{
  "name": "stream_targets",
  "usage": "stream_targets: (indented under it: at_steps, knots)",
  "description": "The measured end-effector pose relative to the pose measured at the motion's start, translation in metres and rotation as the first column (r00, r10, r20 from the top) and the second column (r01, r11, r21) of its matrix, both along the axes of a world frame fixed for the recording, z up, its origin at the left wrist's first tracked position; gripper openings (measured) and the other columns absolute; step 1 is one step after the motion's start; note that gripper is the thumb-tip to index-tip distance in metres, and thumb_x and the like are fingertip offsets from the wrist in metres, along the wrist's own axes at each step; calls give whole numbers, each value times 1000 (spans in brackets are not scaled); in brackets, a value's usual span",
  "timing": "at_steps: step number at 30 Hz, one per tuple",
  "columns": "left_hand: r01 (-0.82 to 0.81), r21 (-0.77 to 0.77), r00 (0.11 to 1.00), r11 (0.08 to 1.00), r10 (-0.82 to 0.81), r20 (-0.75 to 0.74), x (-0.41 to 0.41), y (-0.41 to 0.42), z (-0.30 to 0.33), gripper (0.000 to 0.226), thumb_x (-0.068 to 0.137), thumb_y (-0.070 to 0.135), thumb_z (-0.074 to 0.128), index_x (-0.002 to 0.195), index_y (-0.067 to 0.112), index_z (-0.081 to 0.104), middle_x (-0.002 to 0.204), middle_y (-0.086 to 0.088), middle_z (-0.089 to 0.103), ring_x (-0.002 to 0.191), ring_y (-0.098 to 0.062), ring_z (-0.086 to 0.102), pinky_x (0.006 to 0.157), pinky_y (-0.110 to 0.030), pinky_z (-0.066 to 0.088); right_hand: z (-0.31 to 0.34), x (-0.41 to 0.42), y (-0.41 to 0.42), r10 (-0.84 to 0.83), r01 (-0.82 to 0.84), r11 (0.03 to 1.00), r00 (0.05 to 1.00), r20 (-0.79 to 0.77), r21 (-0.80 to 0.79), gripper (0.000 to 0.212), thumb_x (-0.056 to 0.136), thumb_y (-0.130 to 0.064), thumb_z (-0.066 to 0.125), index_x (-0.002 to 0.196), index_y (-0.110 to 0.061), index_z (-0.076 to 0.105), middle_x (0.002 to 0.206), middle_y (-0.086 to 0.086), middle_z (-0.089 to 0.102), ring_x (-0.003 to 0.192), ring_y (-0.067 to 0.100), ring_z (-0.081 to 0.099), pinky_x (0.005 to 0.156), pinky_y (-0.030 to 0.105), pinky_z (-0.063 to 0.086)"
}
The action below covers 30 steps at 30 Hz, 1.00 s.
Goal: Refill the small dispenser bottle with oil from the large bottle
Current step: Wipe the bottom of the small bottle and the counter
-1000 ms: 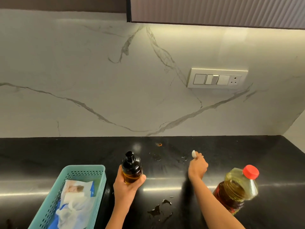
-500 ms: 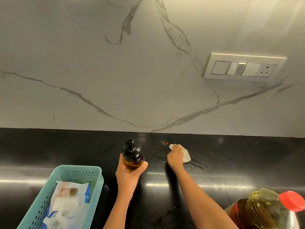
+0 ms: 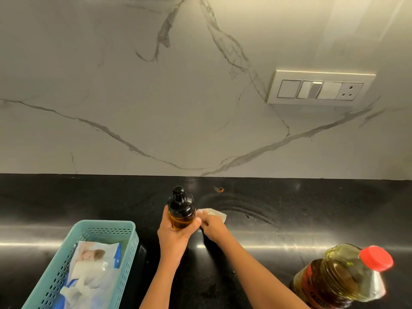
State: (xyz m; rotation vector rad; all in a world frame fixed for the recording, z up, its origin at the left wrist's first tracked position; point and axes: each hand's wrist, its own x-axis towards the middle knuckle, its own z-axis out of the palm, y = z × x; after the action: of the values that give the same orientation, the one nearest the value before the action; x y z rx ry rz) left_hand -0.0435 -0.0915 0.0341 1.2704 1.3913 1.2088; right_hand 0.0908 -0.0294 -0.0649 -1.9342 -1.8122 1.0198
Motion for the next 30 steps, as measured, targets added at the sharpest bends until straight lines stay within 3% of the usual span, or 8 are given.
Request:
stream_targets:
  at_steps: [4, 9, 14, 16, 19, 23, 27, 30]
  knots:
    - [14, 7, 1000, 1000, -14, -5, -2, -11, 10, 55, 65, 10, 84, 99, 41, 54, 94, 9, 66, 82, 11, 60, 70, -8, 39, 11, 1, -45, -70, 80, 991, 994, -89, 112, 27, 93, -6, 46, 106, -9, 69, 92, -3, 65, 94, 14, 57, 74, 9, 39]
    - [1, 15, 1000, 1000, -1, 31, -11, -22, 15, 55, 66, 11, 83, 100, 43, 54, 96, 9, 66, 89, -2, 61, 78, -17, 41, 23, 15, -66, -254, 260, 965, 949, -185, 12, 27, 84, 1, 48, 89, -8, 73, 90, 7, 70, 82, 16, 60, 67, 21, 43]
    - [-12, 52, 999, 999, 10, 42, -18, -23, 13, 56, 66, 7, 83, 96, 47, 56, 97, 7, 67, 85, 1, 63, 81, -20, 43, 58, 83, -57, -627, 428, 771, 388, -676, -471, 25, 90, 12, 41, 82, -1, 62, 82, 14, 64, 67, 22, 64, 53, 30, 57]
    - [-2, 55, 999, 998, -1, 50, -18, -23, 14, 57, 67, 5, 82, 96, 46, 56, 96, 6, 67, 84, 4, 63, 80, -19, 43, 56, 105, -50, -635, 495, 768, 501, -588, -408, 17, 90, 6, 48, 92, 1, 64, 89, 14, 65, 71, 21, 65, 57, 30, 58]
    - [10, 54, 998, 999, -13, 57, -18, -21, 14, 55, 59, 19, 86, 95, 50, 57, 96, 7, 68, 86, 2, 64, 82, -20, 44, 50, 120, -47, -614, 611, 788, 770, -174, -77, 32, 84, -5, 56, 116, -7, 62, 116, 16, 65, 103, 27, 63, 88, 35, 52]
    - [21, 35, 999, 999, -23, 38, -18, -14, 6, 54, 50, 36, 84, 91, 58, 56, 94, 22, 67, 87, 3, 63, 82, -20, 45, 33, 104, -66, -547, 527, 816, 837, 21, 238, 46, 95, -9, 44, 141, -5, 40, 148, 15, 38, 140, 28, 32, 111, 34, 30]
    - [23, 24, 999, 999, -24, 30, -18, -6, -1, 56, 52, 31, 85, 95, 55, 57, 96, 16, 68, 88, 0, 64, 85, -24, 46, -3, 80, -84, -196, 162, 976, 943, 269, 143, 54, 101, -23, 31, 151, -12, 13, 159, 7, 11, 147, 23, 11, 118, 33, 11]
    - [22, 19, 1000, 1000, -22, 21, -19, 0, -4, 55, 55, 27, 86, 95, 49, 57, 94, 12, 68, 87, 5, 62, 84, -21, 44, -4, 100, -71, -355, 302, 934, 850, 390, 191, 51, 102, -16, 26, 150, -7, 11, 158, 11, 15, 146, 26, 16, 117, 36, 14]
